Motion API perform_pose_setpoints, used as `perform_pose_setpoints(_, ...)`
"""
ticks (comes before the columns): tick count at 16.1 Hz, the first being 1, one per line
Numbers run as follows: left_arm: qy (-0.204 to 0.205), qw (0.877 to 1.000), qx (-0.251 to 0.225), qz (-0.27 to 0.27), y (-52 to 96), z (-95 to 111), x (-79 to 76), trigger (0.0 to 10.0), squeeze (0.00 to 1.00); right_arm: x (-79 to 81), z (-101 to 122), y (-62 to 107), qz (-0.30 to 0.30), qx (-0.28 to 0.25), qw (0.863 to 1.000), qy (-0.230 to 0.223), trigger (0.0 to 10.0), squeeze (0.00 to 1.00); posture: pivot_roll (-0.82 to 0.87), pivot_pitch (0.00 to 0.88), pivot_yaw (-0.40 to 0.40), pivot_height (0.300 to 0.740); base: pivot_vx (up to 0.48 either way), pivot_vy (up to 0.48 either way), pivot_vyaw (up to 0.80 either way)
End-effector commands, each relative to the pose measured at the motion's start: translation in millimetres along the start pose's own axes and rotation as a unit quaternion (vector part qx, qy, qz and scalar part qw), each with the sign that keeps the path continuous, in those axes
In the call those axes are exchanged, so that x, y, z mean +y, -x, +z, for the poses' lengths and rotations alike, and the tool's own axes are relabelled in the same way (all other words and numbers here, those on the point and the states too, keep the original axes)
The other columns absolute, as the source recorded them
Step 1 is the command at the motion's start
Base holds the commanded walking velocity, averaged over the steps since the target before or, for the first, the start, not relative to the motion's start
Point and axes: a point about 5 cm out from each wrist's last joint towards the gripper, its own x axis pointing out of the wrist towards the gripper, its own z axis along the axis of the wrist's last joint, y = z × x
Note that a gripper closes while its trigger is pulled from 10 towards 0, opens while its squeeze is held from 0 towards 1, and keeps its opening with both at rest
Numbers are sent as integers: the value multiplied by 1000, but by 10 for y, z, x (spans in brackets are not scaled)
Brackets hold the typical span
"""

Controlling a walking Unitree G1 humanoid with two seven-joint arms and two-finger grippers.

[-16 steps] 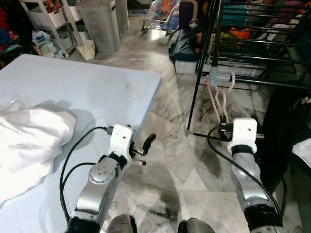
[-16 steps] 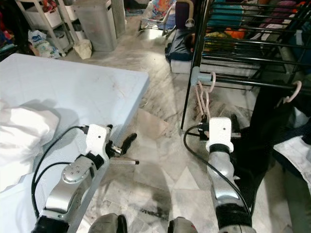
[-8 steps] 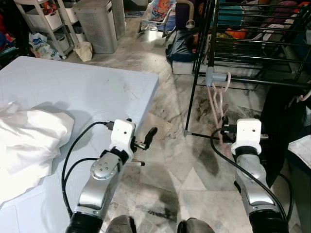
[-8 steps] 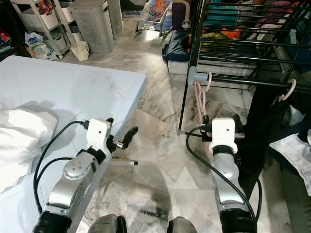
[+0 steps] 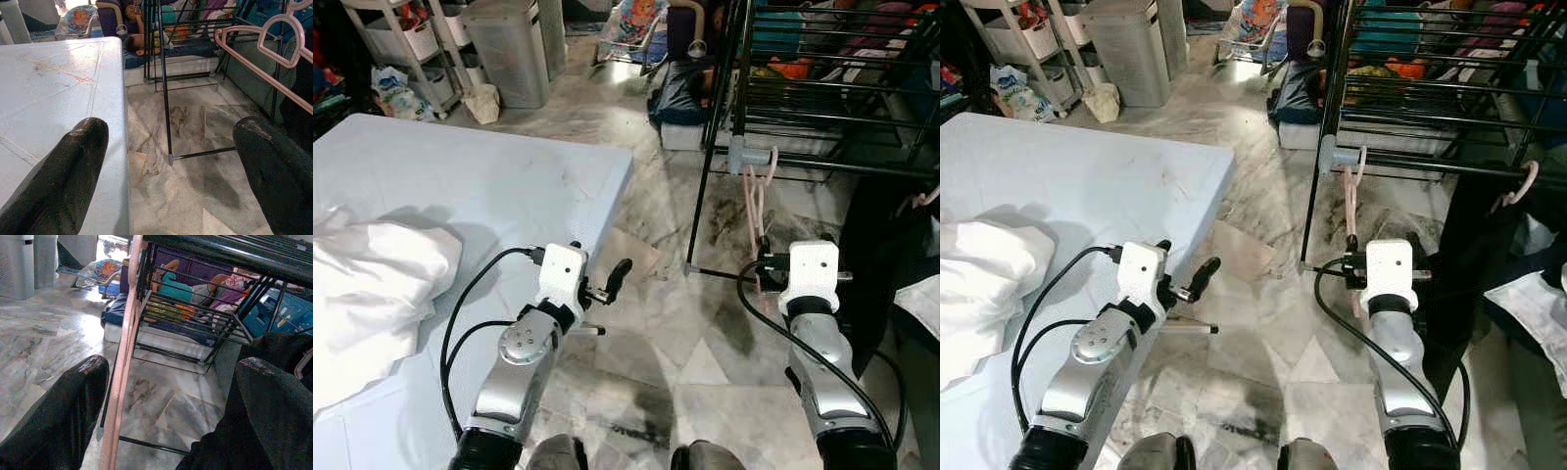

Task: Hang hanger

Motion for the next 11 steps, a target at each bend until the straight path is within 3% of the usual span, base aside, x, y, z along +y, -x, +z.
perform_pose_setpoints(1, -2, 1000, 4, 1, 13, -21, 28, 10000, 0, 9, 67, -20, 2, -9, 1000, -3, 10000, 0, -70, 0, 56, 740, 0, 0, 0)
perform_pose_setpoints(11, 2, 1000, 1, 1, 17, -14, 37, 10000, 0, 34, 98, -32, 19, -15, 1000, -5, 10000, 0, -70, 0, 54, 740, 0, -282, 0)
